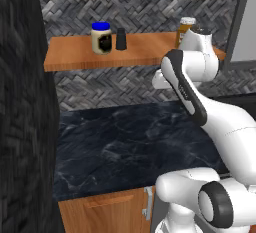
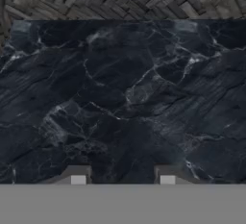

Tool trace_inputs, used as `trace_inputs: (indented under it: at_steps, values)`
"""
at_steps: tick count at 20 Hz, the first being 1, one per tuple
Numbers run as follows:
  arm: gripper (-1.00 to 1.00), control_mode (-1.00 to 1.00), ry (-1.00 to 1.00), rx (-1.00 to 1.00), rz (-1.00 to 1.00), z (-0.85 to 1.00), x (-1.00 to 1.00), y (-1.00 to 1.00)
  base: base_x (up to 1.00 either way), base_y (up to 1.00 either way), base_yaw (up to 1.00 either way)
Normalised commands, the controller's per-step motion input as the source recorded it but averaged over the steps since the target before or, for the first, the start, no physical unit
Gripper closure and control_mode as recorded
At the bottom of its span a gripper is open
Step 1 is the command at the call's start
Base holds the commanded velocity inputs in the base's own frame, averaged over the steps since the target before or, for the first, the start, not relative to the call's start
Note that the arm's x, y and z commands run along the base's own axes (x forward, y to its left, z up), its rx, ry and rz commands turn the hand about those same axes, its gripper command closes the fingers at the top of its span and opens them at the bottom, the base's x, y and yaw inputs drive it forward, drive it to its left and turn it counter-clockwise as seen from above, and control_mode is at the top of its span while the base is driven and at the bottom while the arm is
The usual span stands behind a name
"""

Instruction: Collect the turmeric, mayonnaise, and shaker from the cabinet and place them next to the stove.

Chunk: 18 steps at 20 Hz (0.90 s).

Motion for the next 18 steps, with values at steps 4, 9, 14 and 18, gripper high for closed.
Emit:
trace_inputs:
  at_steps: [4, 9, 14, 18]
  values:
    - [-1.00, -1.00, -0.11, 0.00, -0.01, 0.00, -0.16, -0.03, 0.00, 0.00, 0.00]
    - [-1.00, -1.00, -0.56, 0.01, 0.00, -0.07, -0.49, -0.07, 0.00, 0.00, 0.00]
    - [-1.00, -1.00, -0.70, 0.00, 0.00, 0.08, -0.49, -0.40, 0.00, 0.00, 0.00]
    - [-1.00, -1.00, -0.52, 0.00, -0.03, 0.70, -0.11, -0.46, 0.00, 0.00, 0.00]
